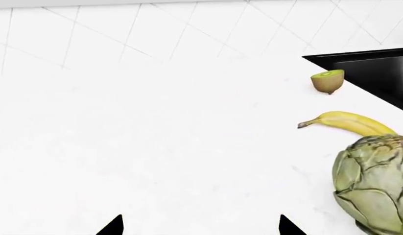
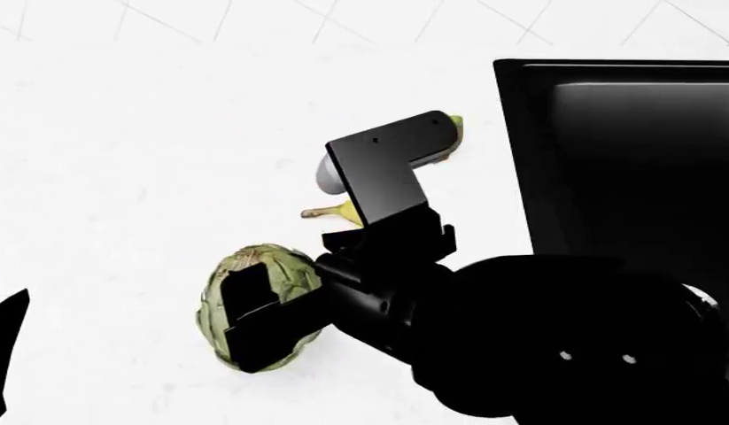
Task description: There is a mixed pile of frozen fruits and vegetables on the counter. Locate all the frozen vegetables and place the items in a bowl on the counter. Take all the frozen fruits and defrost them in a running sink.
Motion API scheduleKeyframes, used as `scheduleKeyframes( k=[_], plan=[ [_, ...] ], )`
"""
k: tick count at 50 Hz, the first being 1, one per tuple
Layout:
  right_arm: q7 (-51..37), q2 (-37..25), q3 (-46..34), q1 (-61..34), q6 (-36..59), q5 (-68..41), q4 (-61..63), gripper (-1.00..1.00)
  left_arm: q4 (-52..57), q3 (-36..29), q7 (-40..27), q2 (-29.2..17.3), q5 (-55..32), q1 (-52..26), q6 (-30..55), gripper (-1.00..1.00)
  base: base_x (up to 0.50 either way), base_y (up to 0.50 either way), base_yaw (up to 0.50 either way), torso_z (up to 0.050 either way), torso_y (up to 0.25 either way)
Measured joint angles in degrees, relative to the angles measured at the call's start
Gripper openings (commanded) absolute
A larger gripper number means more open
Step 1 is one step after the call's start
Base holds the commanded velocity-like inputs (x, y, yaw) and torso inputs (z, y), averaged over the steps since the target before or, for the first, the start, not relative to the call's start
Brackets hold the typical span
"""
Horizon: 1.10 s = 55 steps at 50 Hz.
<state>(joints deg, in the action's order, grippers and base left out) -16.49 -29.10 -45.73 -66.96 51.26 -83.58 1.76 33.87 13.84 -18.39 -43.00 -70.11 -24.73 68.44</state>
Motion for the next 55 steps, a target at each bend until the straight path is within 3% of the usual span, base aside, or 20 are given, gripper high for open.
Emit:
scheduleKeyframes(
  k=[10,11,33,55],
  plan=[
    [3.28,1.39,0.58,1.04,-1.20,0.67,-2.63,1.00,-0.03,-0.19,0.16,-0.13,0.37,0.37,-0.58,1.00,0.00,0.00,0.00,0.000,0.000],
    [3.43,1.46,0.66,1.16,-1.28,0.70,-2.77,-1.00,-0.02,-0.17,0.11,-0.16,0.31,0.35,-0.58,1.00,0.00,0.00,0.00,0.000,0.000],
    [-3.45,-0.96,1.03,0.05,-1.37,-2.02,2.04,-1.00,0.09,-0.48,-0.70,-0.27,-0.47,-0.28,-0.92,1.00,0.00,0.00,0.00,0.000,0.000],
    [-15.78,-13.04,7.40,0.90,-4.79,-2.20,17.86,-1.00,0.05,-0.71,-2.55,-0.24,-1.62,-2.05,-1.03,1.00,0.00,0.00,0.00,0.000,0.000]
  ],
)
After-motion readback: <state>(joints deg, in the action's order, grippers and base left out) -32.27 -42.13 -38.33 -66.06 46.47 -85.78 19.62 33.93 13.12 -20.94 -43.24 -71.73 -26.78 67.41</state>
